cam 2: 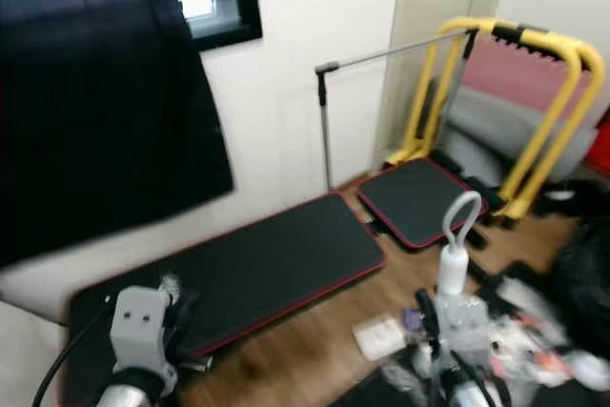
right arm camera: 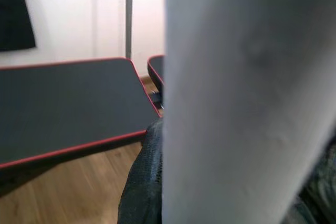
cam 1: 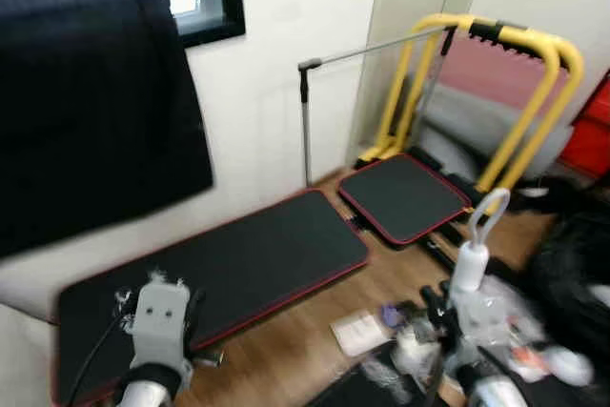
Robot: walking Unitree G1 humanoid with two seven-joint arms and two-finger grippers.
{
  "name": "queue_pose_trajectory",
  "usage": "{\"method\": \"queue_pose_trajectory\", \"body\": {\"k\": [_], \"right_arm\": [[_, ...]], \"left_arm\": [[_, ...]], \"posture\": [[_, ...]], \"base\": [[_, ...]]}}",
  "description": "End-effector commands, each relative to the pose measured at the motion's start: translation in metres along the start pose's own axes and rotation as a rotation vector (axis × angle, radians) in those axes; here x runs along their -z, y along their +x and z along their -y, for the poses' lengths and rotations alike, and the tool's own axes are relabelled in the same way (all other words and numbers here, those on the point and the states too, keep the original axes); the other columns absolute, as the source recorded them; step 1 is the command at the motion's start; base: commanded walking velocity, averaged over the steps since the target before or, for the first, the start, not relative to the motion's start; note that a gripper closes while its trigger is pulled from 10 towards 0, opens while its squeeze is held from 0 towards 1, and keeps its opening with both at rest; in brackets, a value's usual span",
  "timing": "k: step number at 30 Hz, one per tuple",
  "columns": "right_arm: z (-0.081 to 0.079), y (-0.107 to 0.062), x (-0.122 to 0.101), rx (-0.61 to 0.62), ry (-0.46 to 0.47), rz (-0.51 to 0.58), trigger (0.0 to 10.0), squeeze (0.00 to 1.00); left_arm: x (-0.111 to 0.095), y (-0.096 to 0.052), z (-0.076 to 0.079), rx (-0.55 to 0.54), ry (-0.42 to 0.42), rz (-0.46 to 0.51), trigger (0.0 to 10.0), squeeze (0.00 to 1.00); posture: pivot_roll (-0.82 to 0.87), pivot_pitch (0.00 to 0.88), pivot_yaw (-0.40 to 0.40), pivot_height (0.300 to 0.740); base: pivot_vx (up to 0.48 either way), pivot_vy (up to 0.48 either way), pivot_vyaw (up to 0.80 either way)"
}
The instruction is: Sweep floor
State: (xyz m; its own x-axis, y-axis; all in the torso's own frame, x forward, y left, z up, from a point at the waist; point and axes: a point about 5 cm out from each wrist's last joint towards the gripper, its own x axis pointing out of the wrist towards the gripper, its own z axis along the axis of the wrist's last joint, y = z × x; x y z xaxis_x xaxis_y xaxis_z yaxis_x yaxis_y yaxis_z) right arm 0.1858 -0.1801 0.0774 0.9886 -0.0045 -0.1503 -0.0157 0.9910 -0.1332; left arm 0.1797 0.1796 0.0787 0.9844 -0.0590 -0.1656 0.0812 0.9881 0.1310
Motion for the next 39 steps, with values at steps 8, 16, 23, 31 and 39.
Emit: {"method": "queue_pose_trajectory", "body": {"k": [8, 16, 23, 31, 39], "right_arm": [[-0.005, 0.103, -0.099, -0.17, -0.003, 0.283, 10.0, 0.0], [-0.005, 0.104, -0.101, -0.173, -0.01, 0.288, 10.0, 0.0], [-0.002, 0.107, -0.106, -0.158, -0.005, 0.311, 10.0, 0.0], [0.001, 0.109, -0.11, -0.148, -0.001, 0.332, 10.0, 0.0], [0.004, 0.111, -0.119, -0.146, 0.062, 0.38, 10.0, 0.0]], "left_arm": [[-0.069, 0.072, 0.041, 0.275, -0.137, 0.166, 10.0, 0.0], [-0.07, 0.072, 0.041, 0.271, -0.135, 0.168, 10.0, 0.0], [-0.072, 0.072, 0.041, 0.275, -0.117, 0.173, 10.0, 0.0], [-0.074, 0.074, 0.04, 0.278, -0.089, 0.178, 10.0, 0.0], [-0.076, 0.078, 0.038, 0.281, -0.046, 0.185, 10.0, 0.0]], "posture": [[-0.07, 0.138, -0.188, 0.74], [-0.07, 0.143, -0.19, 0.74], [-0.06, 0.147, -0.185, 0.74], [-0.06, 0.145, -0.18, 0.74], [-0.06, 0.132, -0.162, 0.74]], "base": [[0.0, 0.0, 0.0], [0.0, 0.0, 0.0], [0.0, 0.0, 0.0], [0.0, 0.0, 0.0], [0.0, 0.0, 0.0]]}}
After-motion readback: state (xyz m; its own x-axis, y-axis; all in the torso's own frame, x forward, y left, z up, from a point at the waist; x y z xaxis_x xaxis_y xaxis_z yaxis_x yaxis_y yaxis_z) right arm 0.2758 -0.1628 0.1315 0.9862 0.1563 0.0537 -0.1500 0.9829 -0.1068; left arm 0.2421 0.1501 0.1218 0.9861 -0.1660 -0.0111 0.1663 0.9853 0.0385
